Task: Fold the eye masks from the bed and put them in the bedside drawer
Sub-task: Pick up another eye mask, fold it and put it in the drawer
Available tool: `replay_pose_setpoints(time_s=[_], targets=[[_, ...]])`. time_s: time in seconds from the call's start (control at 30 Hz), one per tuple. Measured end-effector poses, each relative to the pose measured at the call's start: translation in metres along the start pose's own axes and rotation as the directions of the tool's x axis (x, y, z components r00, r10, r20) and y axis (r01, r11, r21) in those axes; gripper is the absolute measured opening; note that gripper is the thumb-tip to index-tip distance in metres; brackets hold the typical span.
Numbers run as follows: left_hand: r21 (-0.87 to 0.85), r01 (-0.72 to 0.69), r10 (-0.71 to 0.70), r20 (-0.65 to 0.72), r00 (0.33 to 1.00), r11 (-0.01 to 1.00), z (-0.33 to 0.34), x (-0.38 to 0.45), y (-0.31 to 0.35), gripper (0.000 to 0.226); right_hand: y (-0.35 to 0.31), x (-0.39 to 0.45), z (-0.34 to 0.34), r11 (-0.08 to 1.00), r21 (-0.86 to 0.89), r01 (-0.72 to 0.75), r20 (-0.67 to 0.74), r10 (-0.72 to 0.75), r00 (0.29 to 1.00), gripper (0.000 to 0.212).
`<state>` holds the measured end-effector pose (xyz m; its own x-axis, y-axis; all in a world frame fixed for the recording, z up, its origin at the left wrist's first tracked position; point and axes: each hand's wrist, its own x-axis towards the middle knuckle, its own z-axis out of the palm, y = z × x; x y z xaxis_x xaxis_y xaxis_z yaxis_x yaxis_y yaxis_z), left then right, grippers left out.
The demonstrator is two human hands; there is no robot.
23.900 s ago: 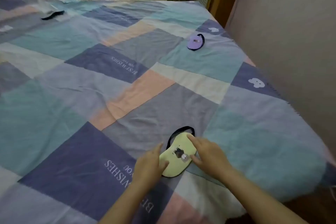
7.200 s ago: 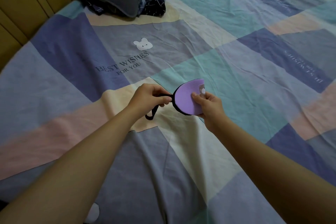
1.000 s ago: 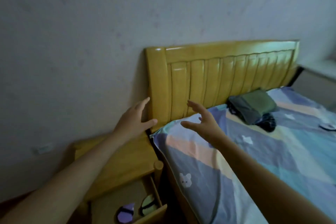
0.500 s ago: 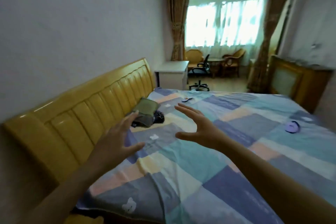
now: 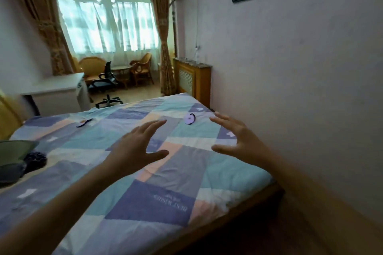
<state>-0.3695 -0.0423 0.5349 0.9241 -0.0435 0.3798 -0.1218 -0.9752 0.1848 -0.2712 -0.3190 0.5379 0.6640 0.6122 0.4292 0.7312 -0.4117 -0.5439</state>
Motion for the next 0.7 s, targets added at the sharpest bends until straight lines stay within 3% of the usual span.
replay_pose_setpoints(time_s=[0.3, 0.47, 0.7], targets=[[0.028, -0.124, 0.122, 0.065, 0.99, 0.992, 0.123, 0.159, 0.19, 0.08, 0.172, -0.064, -0.172, 0.965, -0.167, -0.202, -0.071, 0.193, 0.979, 0.068], [0.063, -0.171, 0.161, 0.14, 0.977, 0.983, 0.17, 0.24, 0.233, 0.076, 0.254, -0.05, -0.219, 0.958, -0.218, -0.187, -0.058, 0.179, 0.982, 0.059], [0.087, -0.133, 0.122, 0.121, 0.985, 0.987, 0.247, 0.376, 0.258, 0.073, 0.378, 0.02, -0.269, 0.934, -0.344, -0.097, 0.021, 0.111, 0.994, 0.053]])
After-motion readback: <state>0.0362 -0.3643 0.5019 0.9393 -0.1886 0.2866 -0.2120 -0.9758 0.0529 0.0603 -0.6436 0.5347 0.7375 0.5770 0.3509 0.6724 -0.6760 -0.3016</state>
